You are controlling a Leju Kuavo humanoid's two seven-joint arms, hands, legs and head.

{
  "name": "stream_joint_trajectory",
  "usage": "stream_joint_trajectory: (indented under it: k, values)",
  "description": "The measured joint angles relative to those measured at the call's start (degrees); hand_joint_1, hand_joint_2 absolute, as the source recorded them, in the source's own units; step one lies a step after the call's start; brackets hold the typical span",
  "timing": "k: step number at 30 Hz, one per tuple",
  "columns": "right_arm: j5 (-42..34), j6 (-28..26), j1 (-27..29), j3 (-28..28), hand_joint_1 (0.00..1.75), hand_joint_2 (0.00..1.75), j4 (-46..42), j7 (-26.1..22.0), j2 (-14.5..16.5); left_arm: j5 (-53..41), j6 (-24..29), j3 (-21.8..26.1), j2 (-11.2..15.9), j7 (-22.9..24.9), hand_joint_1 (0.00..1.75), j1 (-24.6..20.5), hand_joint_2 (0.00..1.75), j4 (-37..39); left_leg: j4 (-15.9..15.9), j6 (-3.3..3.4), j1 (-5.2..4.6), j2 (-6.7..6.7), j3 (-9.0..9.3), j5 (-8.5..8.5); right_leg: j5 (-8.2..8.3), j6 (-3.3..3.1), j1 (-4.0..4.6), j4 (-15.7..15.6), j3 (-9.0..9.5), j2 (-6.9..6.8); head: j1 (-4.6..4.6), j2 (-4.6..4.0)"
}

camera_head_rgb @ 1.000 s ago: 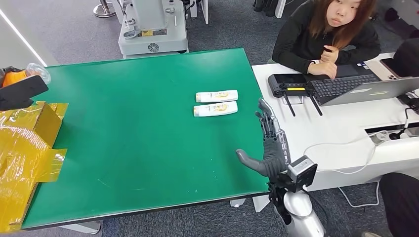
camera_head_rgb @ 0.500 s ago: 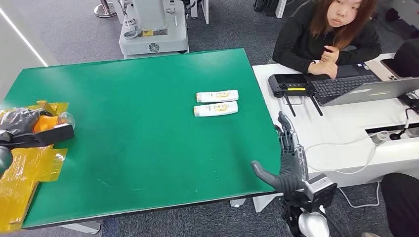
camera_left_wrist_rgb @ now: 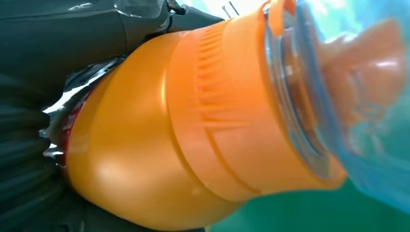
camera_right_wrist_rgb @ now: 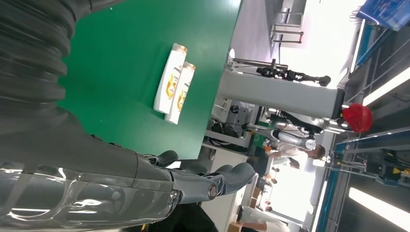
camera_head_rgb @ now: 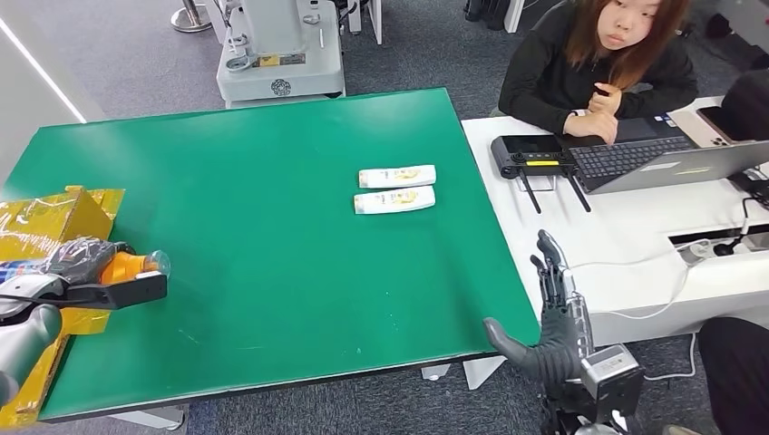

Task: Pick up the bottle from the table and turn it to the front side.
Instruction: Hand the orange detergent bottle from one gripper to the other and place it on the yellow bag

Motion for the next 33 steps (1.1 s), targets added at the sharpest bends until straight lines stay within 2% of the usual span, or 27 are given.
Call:
stream_joint_trajectory:
  k: [5, 14, 23, 28, 33]
  values:
    - [-0.03, 0.43, 1.24, -0.74, 0.0, 1.75, -0.07, 0.44, 0.0, -0.27, 0.36, 0.0, 1.48, 0.09, 1.75, 2.68, 1.75, 0.47, 0.0, -0.01, 0.02, 0.0, 0.0, 0.0, -0.02, -0.03, 0.01, 0.0, -0.04, -0.02, 0.0, 0.0]
    - [0.16, 1.09, 1.96, -1.32, 0.0, 1.75, 0.49, 0.76, 0.0, 1.07, -0.27, 0.02, 3.12, 5.43, 1.75, 3.87, 1.75, 1.19, -0.01, -0.01, 0.0, 0.0, 0.02, 0.0, -0.02, -0.03, 0.01, 0.01, 0.03, -0.02, 0.01, 0.0]
    - [2.03, 1.29, 1.49, -1.1, 0.0, 1.75, 0.52, 1.87, 0.02, 1.41, 2.16, 0.16, 3.45, 6.58, 1.75, 5.19, 1.75, 1.25, -0.02, -0.02, 0.0, -0.02, 0.19, 0.0, -0.04, -0.06, 0.01, 0.02, 0.16, -0.04, 0.01, 0.0]
    - [2.73, 1.6, 0.55, -0.64, 0.0, 1.75, 0.61, 2.6, 0.02, 0.68, 5.66, 0.51, 2.11, 5.03, 1.75, 6.25, 1.75, 1.25, -0.04, -0.04, -0.02, -0.12, 0.33, 0.01, -0.06, -0.08, -0.01, 0.04, 0.28, -0.18, -0.01, 0.0]
    - [2.76, 1.98, -1.75, 0.74, 0.0, 1.75, 1.94, 3.07, -0.1, -1.28, 8.47, 0.52, -1.35, 1.26, 1.75, 6.4, 1.75, 1.25, -0.05, -0.01, -0.03, -0.84, 0.51, 0.11, -0.22, -0.02, -0.03, 0.03, 0.53, -0.88, 0.0, 0.0]
